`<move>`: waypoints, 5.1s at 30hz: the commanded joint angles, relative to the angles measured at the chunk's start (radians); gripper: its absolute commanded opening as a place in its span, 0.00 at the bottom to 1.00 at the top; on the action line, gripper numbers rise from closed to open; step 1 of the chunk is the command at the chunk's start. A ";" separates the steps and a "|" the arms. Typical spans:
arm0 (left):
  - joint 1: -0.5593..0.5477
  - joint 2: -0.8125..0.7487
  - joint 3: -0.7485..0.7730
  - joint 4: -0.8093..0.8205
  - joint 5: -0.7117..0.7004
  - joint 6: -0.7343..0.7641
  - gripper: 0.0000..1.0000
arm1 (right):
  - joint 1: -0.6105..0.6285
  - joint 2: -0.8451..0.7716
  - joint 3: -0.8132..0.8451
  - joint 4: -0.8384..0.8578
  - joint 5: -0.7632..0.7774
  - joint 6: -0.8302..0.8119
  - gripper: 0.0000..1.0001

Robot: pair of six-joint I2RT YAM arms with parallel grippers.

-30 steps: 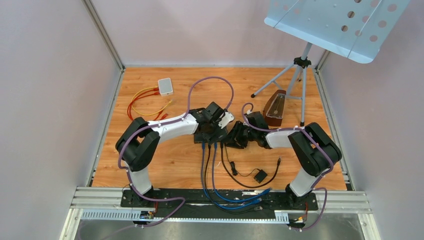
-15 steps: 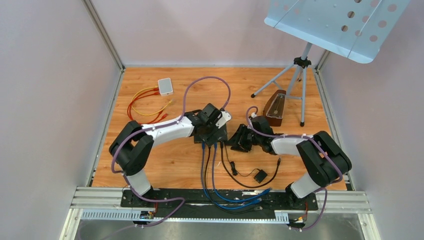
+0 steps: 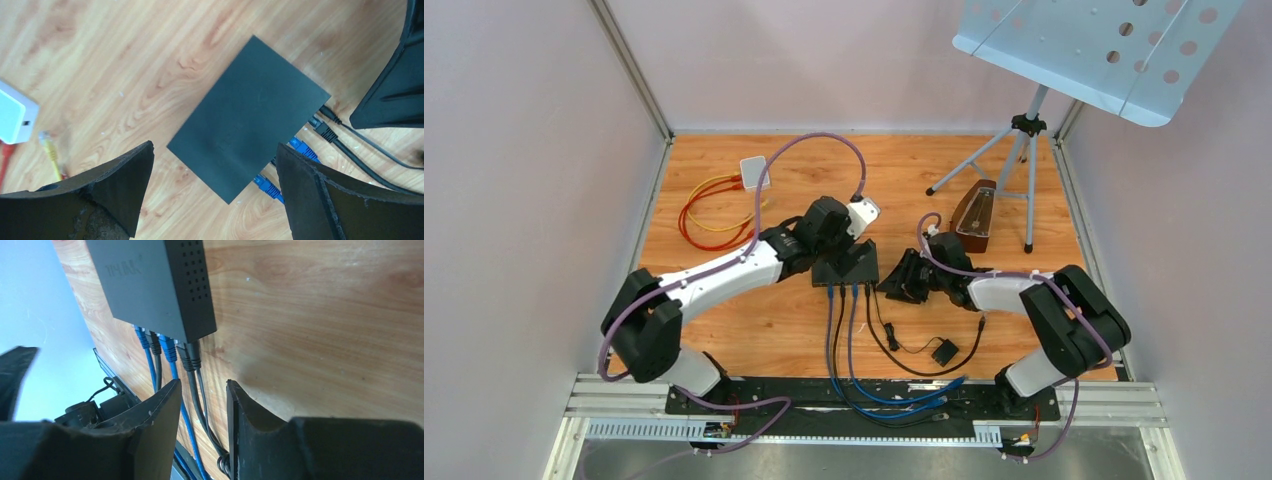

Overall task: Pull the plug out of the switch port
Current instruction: Pull the plug from the switch port, then place the plug at the center of the board.

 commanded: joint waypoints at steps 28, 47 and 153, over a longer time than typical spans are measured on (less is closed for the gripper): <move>0.002 0.281 0.068 -0.094 0.113 0.051 0.84 | -0.002 0.211 0.097 0.119 -0.051 0.106 0.33; 0.001 0.325 0.078 -0.101 0.112 0.043 0.74 | -0.002 0.229 0.096 0.132 -0.013 0.124 0.24; 0.044 -0.212 -0.154 0.130 -0.042 -0.273 1.00 | -0.182 0.267 0.769 -0.737 0.216 -0.626 0.46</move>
